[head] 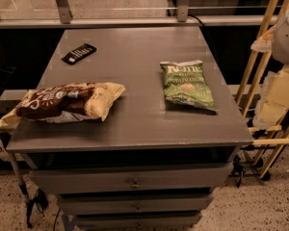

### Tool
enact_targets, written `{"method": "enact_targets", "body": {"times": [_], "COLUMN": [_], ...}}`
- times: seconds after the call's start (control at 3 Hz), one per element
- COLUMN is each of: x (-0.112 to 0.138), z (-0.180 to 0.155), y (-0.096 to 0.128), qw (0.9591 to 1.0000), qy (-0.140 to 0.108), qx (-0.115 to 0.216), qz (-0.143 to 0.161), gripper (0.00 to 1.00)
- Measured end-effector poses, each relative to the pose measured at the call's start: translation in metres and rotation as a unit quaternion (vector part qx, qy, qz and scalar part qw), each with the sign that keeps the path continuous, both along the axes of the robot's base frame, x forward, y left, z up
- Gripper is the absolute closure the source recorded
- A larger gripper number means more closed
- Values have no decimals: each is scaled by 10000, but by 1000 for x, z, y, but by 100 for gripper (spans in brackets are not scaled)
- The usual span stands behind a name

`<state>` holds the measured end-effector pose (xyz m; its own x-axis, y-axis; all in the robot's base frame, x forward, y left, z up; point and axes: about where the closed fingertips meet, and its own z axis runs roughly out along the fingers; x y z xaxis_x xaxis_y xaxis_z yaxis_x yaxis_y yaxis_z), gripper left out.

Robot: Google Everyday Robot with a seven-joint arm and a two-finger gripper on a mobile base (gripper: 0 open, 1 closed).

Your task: Pick green jalapeno chip bag

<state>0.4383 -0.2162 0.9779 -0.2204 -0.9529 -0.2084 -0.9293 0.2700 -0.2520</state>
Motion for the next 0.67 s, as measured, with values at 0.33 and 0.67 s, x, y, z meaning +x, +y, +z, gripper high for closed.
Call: {"method": "enact_targets", "body": {"times": [0.33,0.67], "x": [0,9], "z": [0,3], "y": [0,1], "qw": [10000,9992], "qy": [-2,-273], "qx": [1,146], "qz": [-1,-250], "gripper": [0,0]}}
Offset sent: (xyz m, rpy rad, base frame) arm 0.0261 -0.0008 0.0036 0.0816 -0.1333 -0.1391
